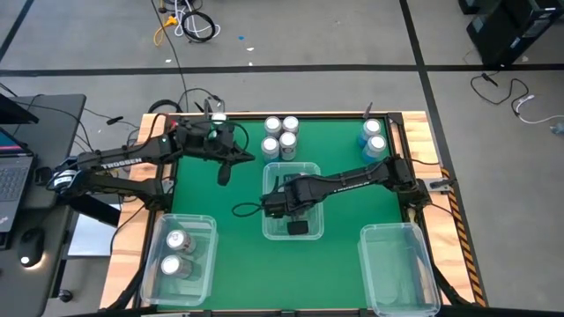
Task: Sort soda cans
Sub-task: Put the green soda can into the top transparent bin
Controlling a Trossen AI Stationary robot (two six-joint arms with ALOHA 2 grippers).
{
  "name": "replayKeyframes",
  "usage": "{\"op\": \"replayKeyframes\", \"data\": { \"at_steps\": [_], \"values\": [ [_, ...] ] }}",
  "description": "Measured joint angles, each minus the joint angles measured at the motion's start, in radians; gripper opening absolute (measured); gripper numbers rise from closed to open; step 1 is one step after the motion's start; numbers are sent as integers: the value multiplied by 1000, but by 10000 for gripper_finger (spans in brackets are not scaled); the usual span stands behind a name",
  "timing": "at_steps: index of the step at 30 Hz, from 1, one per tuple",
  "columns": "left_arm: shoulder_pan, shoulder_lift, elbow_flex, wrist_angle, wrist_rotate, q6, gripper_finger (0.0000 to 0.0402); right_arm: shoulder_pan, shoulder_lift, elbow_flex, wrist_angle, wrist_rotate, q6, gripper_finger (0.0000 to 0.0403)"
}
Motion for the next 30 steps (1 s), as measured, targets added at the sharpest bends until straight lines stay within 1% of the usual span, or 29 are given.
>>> {"op": "replayKeyframes", "data": {
  "at_steps": [3, 9, 12, 15, 18, 21, 23, 26, 30],
  "values": [
    [0, 0, 0, -23, -11, 1, 2, 0, 0, 0, -3, 0, -1, 36],
    [8, -13, 2, -33, -46, 0, 1, 10, 0, 2, 16, -1, -41, 37],
    [19, -14, 42, -120, -70, 1, 1, 23, 0, 31, 25, 2, -61, 40],
    [21, -13, 97, -220, -130, 24, 1, 35, -2, 77, 52, 56, -81, 44],
    [21, -14, 143, -318, -175, 29, 1, 42, -4, 100, 112, 131, -91, 41],
    [21, -14, 184, -433, -216, 48, 1, 42, -5, 80, 195, 203, -79, 17],
    [27, -14, 188, -479, -246, 47, 1, 40, -5, 40, 277, 217, -102, 5],
    [49, -13, 187, -536, -249, 34, 1, 38, -5, 0, 380, 225, -135, 6],
    [95, -13, 187, -600, -247, 21, 1, 28, -4, -5, 443, 229, -134, 2]
  ]
}}
